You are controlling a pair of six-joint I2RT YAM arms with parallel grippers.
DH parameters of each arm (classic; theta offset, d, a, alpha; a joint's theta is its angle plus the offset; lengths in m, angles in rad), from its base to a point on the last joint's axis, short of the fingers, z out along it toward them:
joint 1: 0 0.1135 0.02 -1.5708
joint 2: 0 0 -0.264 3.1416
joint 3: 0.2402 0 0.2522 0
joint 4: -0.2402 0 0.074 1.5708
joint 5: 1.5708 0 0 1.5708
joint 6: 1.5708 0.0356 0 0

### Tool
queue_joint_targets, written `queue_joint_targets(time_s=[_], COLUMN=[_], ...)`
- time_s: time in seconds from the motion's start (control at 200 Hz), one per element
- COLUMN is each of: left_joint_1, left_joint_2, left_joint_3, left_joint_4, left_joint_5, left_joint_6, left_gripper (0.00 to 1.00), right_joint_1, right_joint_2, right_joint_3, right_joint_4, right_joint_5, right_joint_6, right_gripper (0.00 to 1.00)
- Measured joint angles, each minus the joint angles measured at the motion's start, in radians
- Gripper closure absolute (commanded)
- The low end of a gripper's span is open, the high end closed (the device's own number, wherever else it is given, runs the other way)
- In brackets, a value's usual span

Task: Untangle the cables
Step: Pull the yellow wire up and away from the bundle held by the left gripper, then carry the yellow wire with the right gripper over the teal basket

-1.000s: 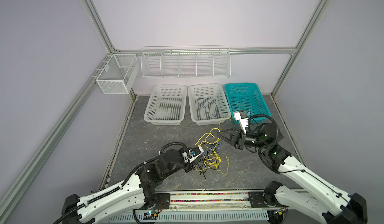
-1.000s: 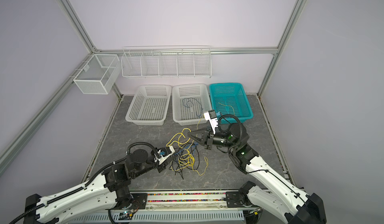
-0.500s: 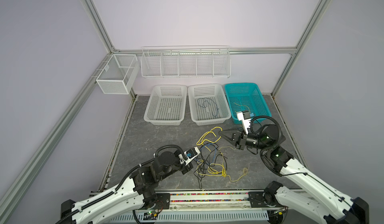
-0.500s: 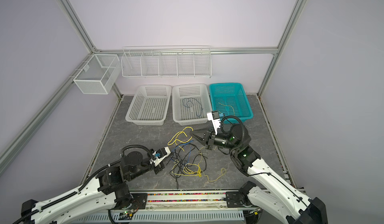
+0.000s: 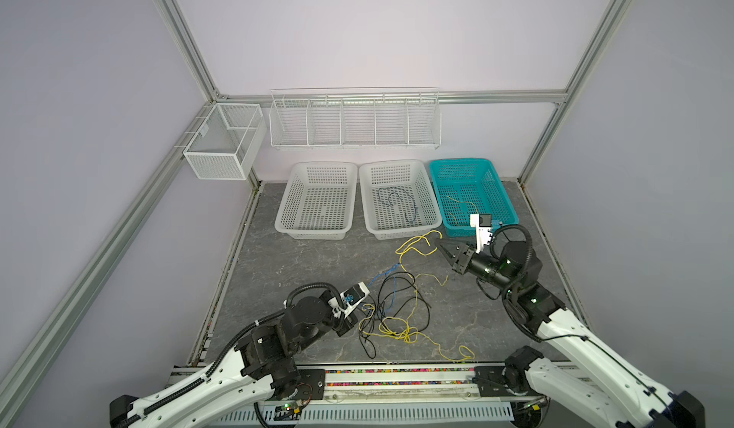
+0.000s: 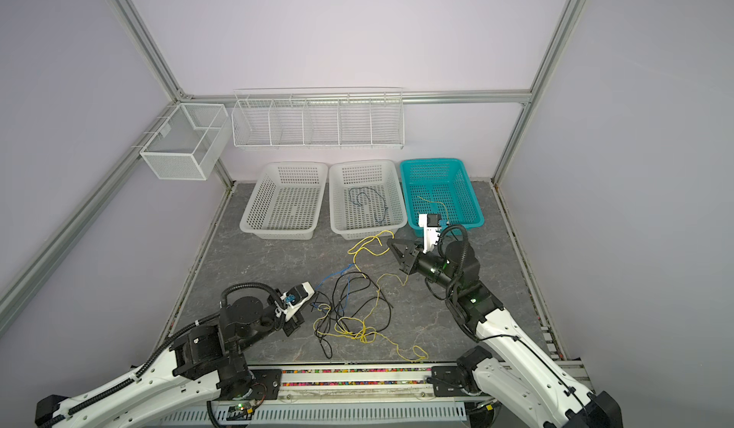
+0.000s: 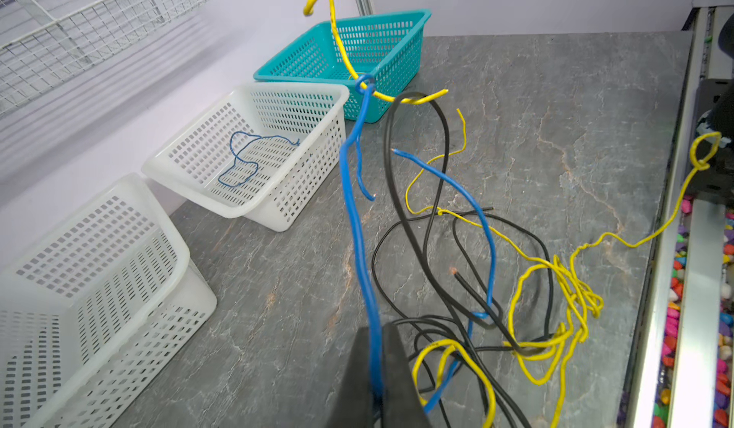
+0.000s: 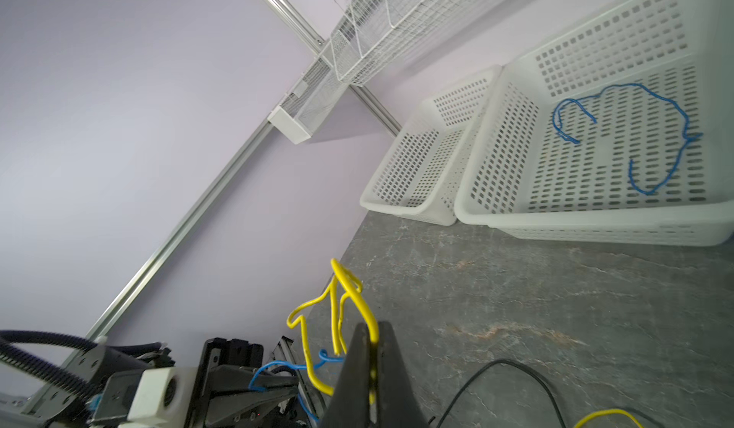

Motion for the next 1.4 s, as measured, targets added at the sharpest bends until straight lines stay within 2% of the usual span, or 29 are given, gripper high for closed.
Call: queue_joint_targets(time_s=[0.39,0.68,0.895,1.12,1.4], left_joint_1=[0.0,0.0,0.0,0.0,0.0], left_joint_2=[-0.035,-0.062,-0.087,-0.107,-0.131], left_joint_3=[-0.035,-0.048,-0.051,-0.058,-0.065], left_joint_4=[0.007,0.015,0.016,0.015,0.031], left_joint_5=[0.016,0.038,0.047,0.052,-0.003], left_joint_6=[-0.015,-0.018,-0.019,-0.023,-0.044], left_gripper=[1.0,1.0,1.0,1.0,1.0], right_joint_1=[0.005,0.16,0.189,0.154,-0.155], right_joint_2=[0.264,0.345,0.451,0.447,0.445], right_joint_3=[-0.074,0.061,0.113,0.305,0.527], right_joint_4=[0.296,0.359,0.406,0.144,-0.282], right_joint_5=[-0.02,0.072,0.101,0.193,0.34], right_joint_6=[0.124,0.148,0.201,0.139,0.027], right_gripper=[0.94,0.94,0.94,0.94,0.94])
